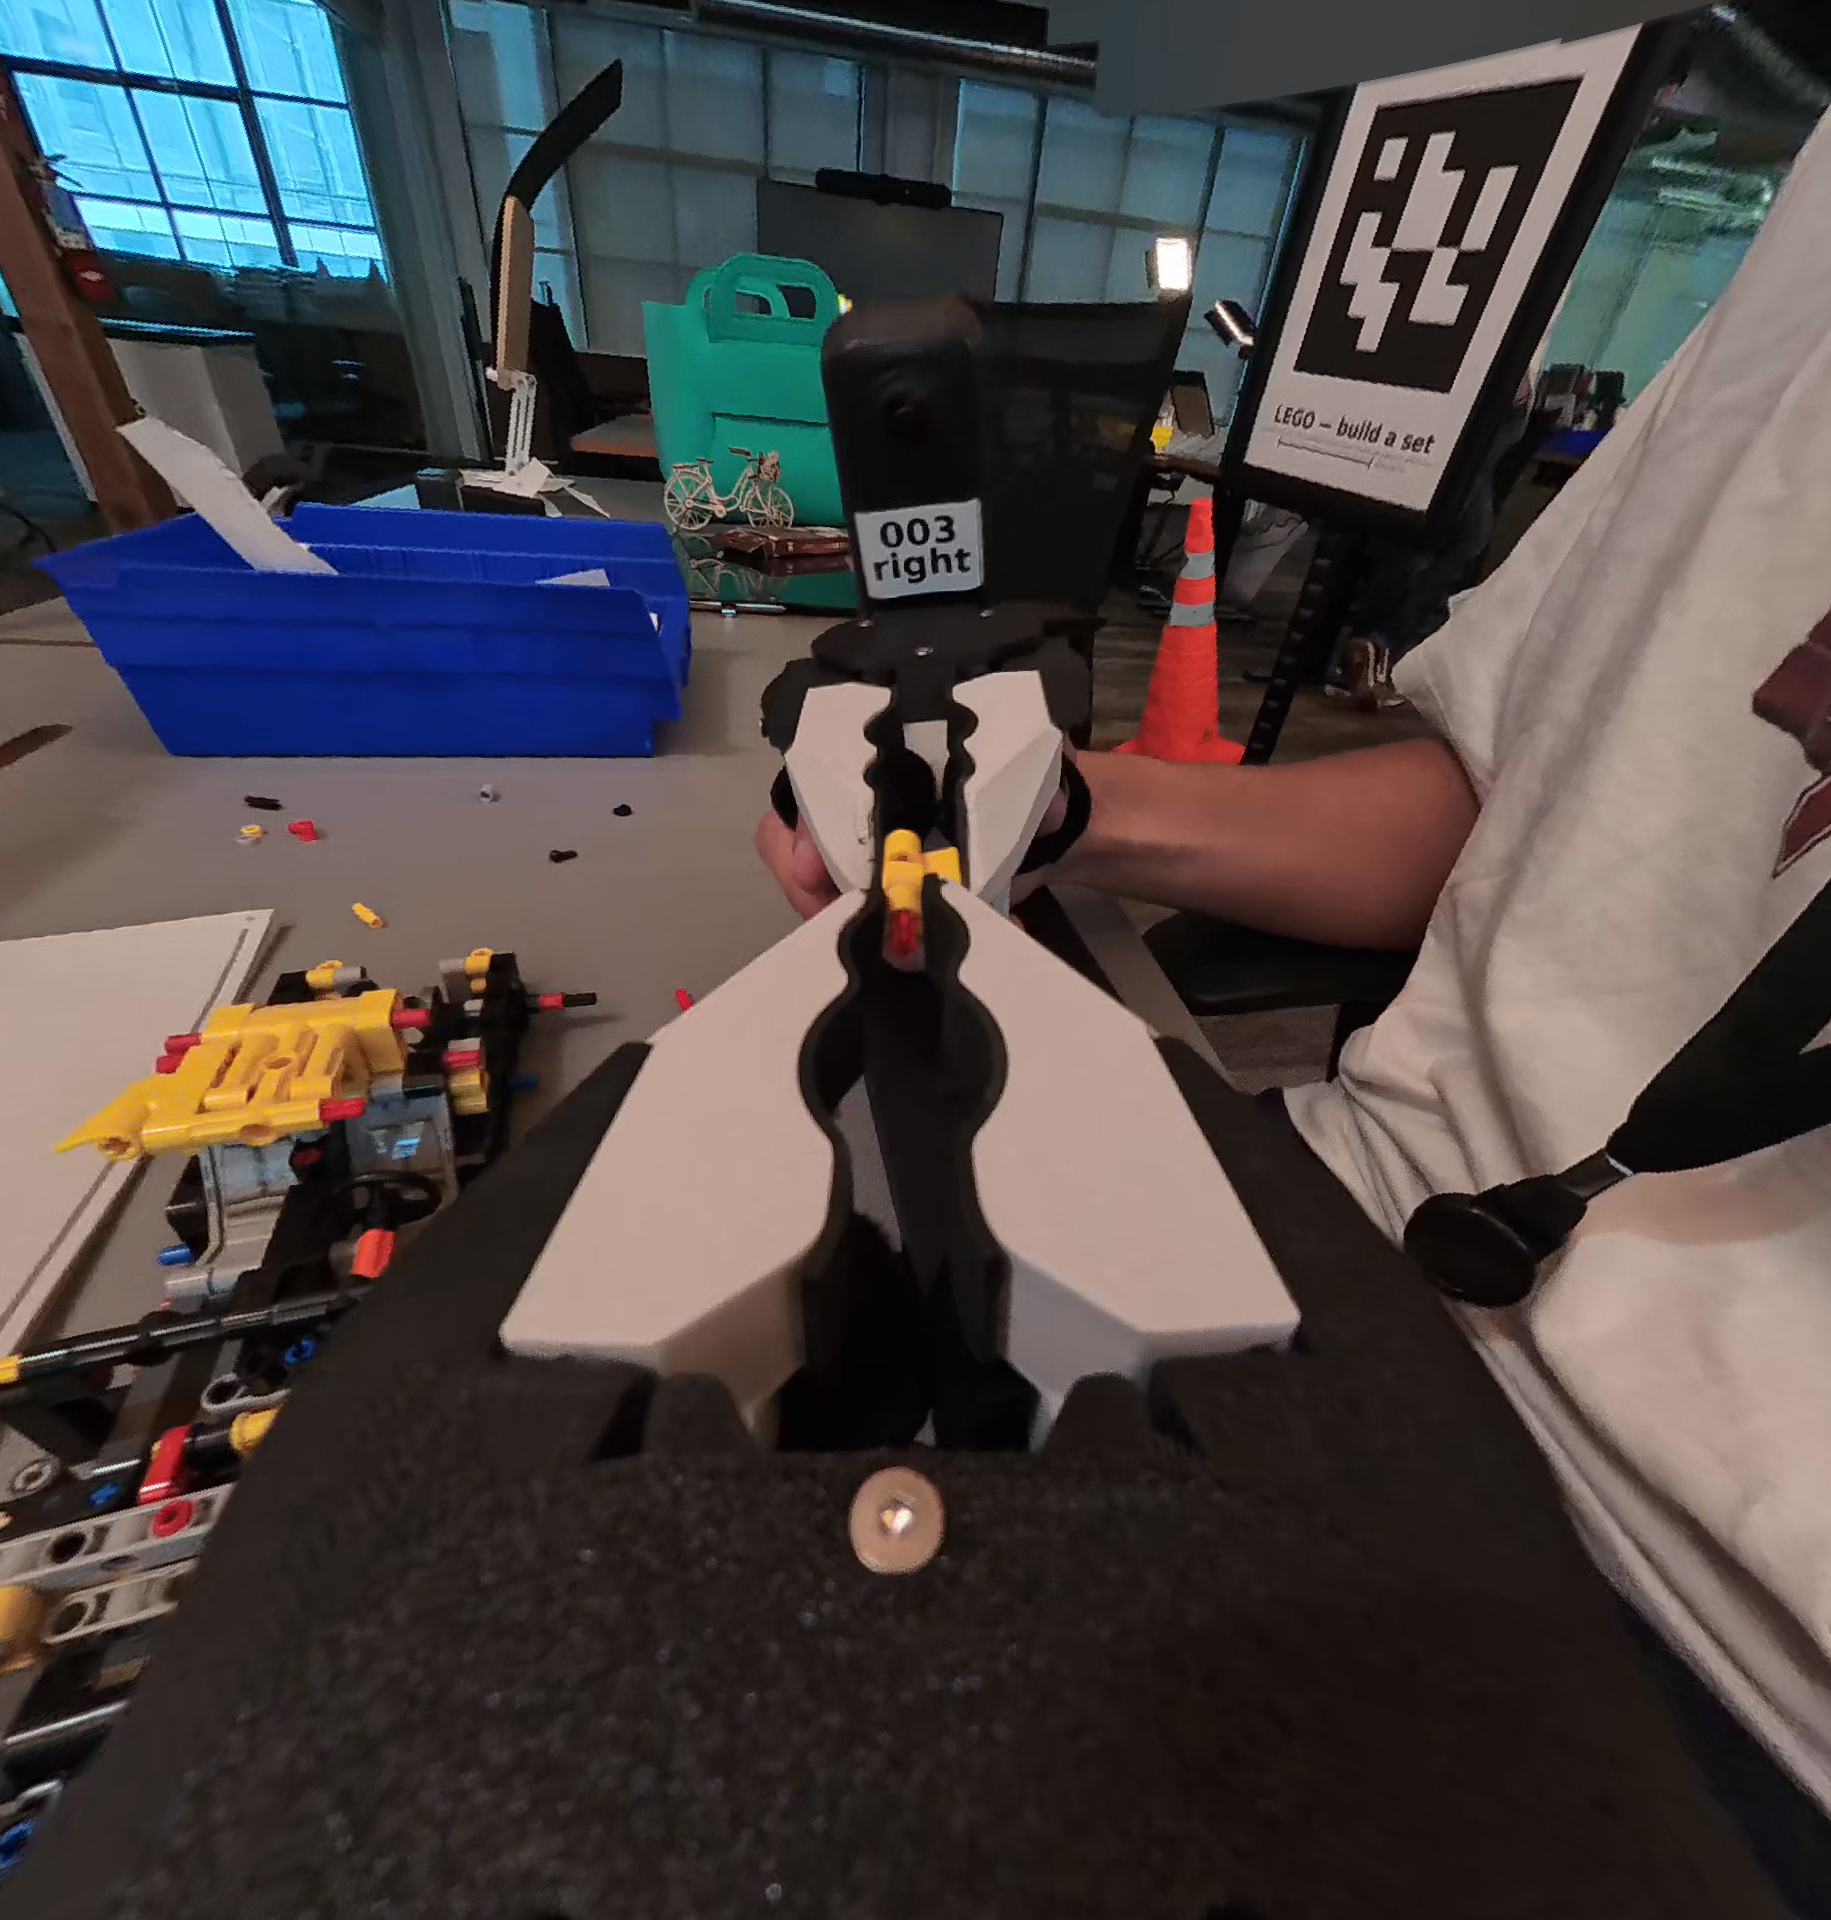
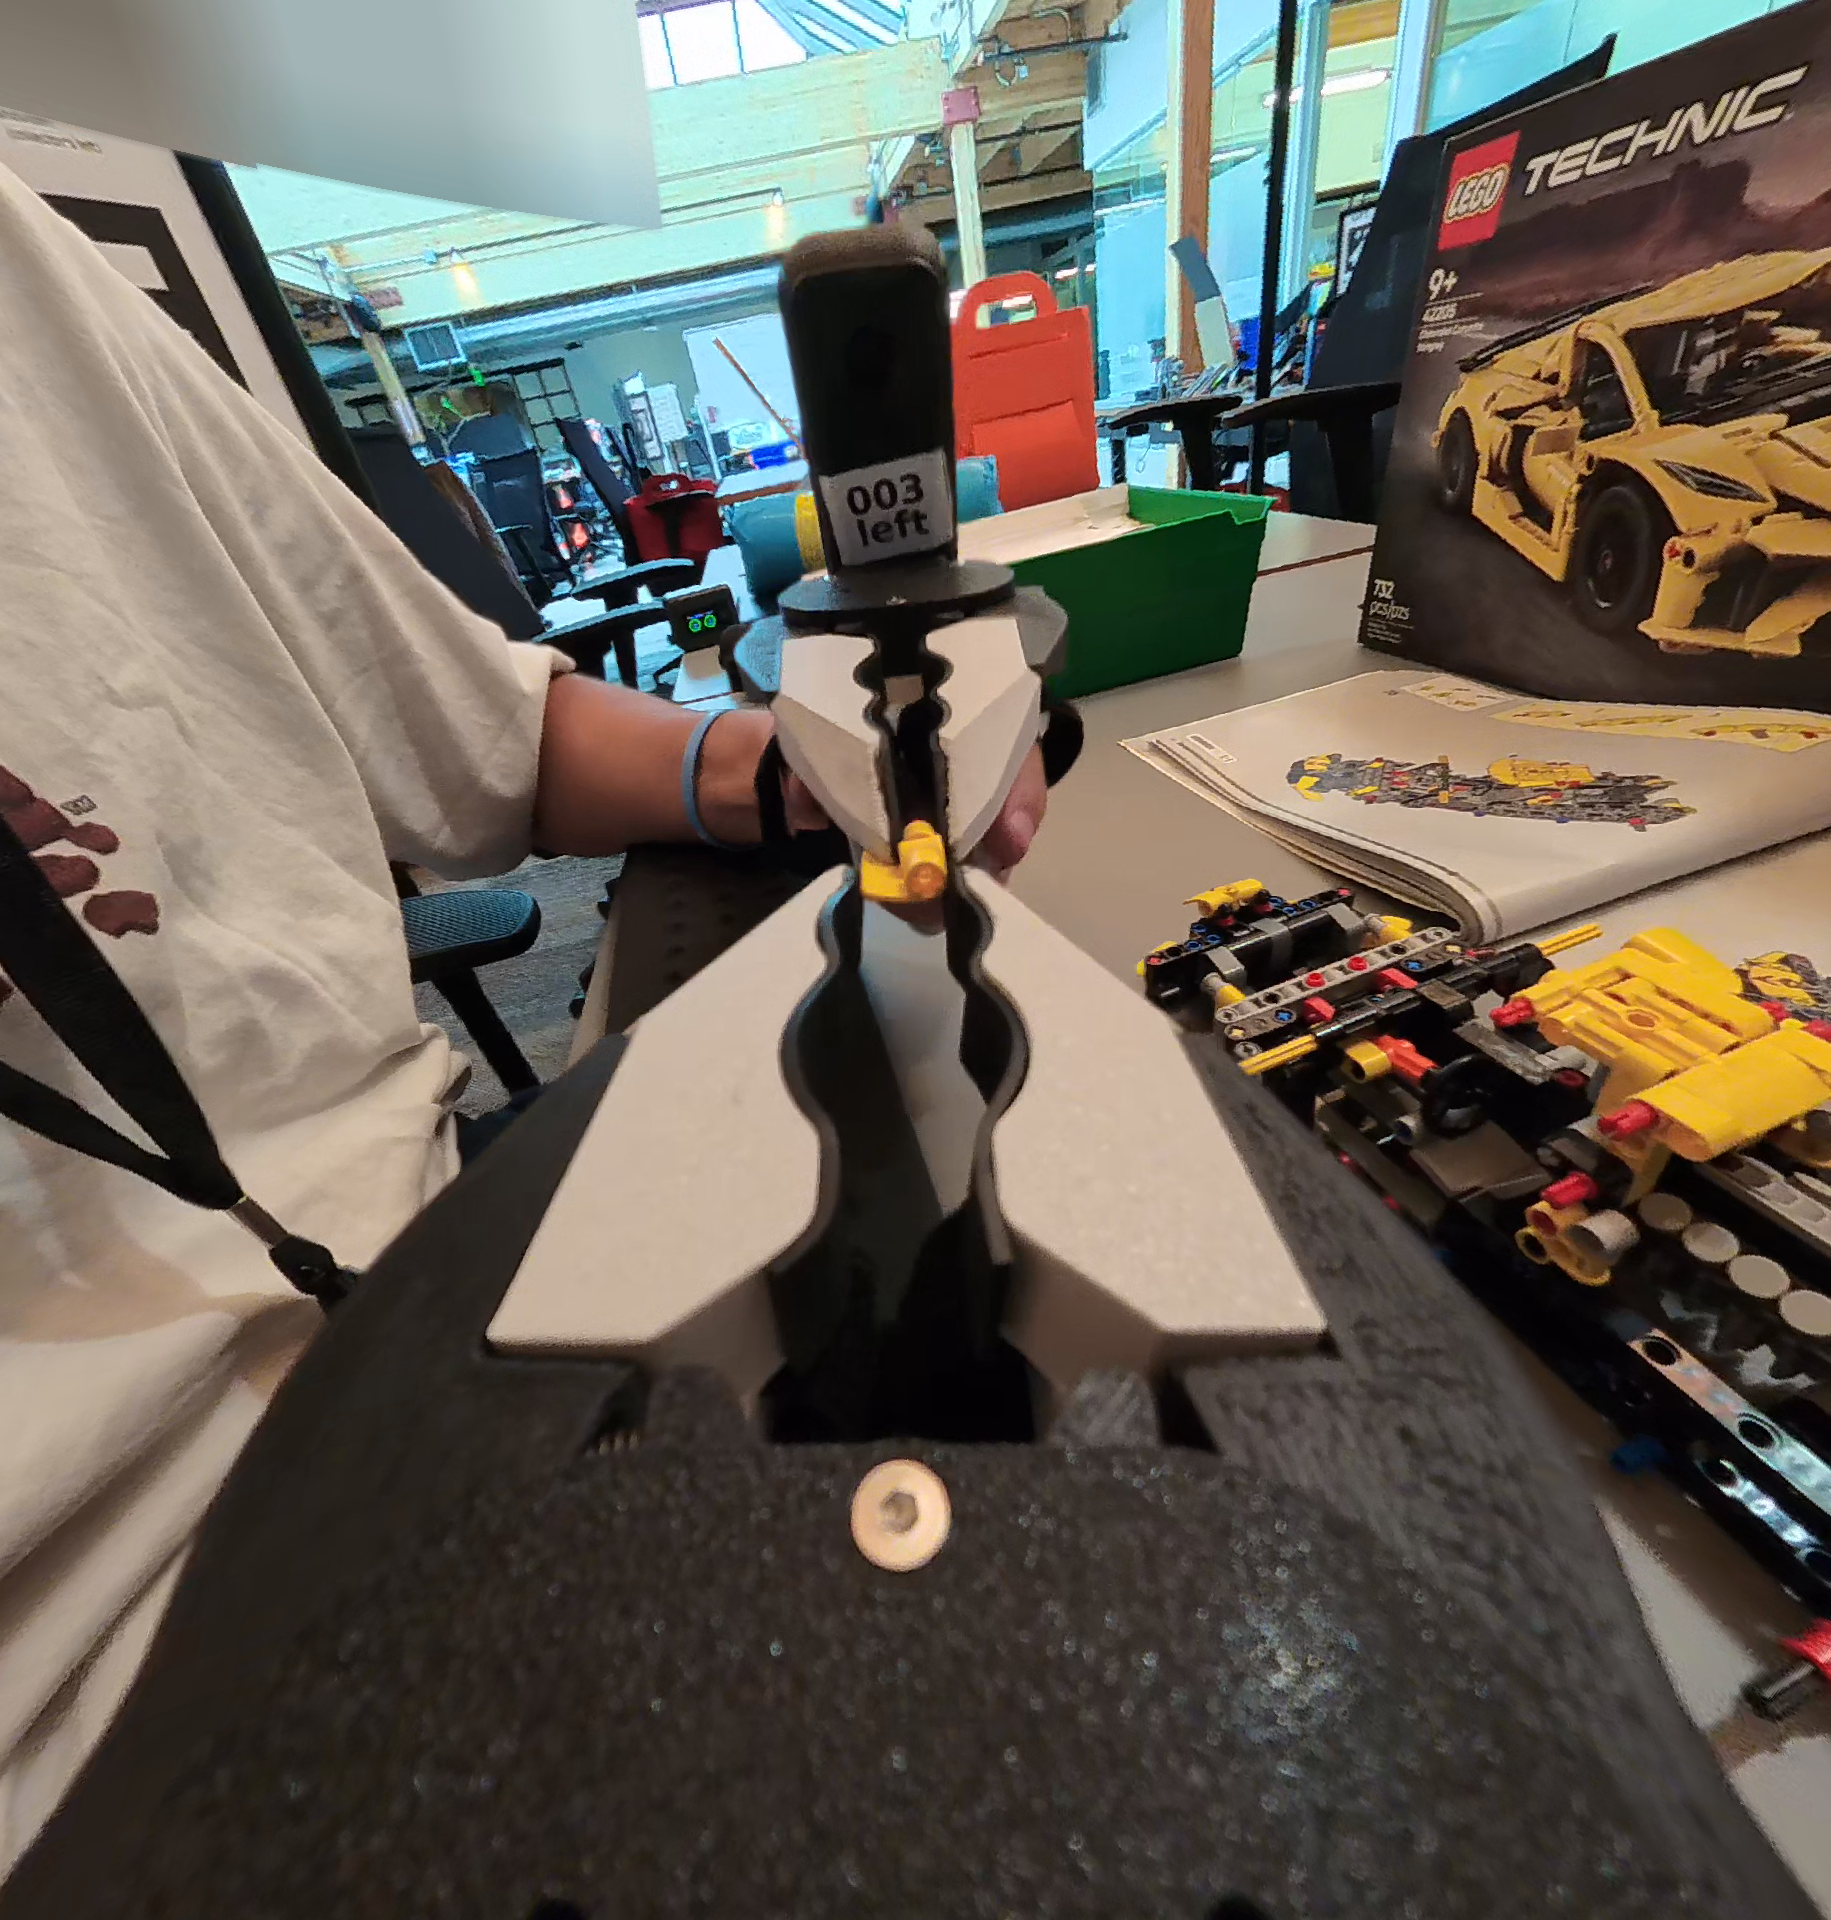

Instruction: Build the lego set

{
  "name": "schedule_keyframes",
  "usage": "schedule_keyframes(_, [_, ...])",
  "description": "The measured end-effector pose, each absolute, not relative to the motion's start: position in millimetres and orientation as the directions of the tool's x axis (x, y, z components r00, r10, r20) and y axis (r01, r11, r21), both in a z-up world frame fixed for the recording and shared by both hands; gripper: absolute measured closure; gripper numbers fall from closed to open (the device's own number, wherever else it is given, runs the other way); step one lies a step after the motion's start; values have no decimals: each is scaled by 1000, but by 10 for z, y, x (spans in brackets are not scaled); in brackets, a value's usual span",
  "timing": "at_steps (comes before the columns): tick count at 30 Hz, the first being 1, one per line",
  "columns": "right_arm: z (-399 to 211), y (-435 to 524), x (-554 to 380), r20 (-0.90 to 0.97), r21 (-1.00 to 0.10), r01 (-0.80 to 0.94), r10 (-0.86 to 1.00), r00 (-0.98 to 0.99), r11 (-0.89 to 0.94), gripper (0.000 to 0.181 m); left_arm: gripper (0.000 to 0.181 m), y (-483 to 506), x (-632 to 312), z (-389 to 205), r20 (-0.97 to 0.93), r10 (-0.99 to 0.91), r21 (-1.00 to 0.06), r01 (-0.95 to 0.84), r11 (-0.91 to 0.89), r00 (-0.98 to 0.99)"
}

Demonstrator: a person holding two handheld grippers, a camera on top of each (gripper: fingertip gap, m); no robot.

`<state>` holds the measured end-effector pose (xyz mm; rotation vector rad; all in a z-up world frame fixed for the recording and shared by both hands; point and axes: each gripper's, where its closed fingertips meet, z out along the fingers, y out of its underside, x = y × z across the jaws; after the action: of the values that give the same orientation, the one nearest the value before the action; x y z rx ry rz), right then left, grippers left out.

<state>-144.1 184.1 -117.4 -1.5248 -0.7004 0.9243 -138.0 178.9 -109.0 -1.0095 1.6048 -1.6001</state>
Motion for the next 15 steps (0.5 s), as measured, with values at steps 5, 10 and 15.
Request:
schedule_keyframes(5, [-1278, 1845, -1097, -164, -968, 54, 779, 605, -246, 161, 174, 2028, -1455, -1055, -19, -908, -997, -55, 47, -419])
schedule_keyframes(10, [-1870, 1828, -436, -72, -790, 348, 640, 765, -504, 161, 174, 2164, -1380, -1256, -25, -934, -988, -134, 77, -356])
schedule_keyframes(15, [-2123, 1856, -265, -14, -713, 450, 652, 758, -538, 169, 174, 2055, -1369, -1289, 19, -915, -990, -134, 39, -404])
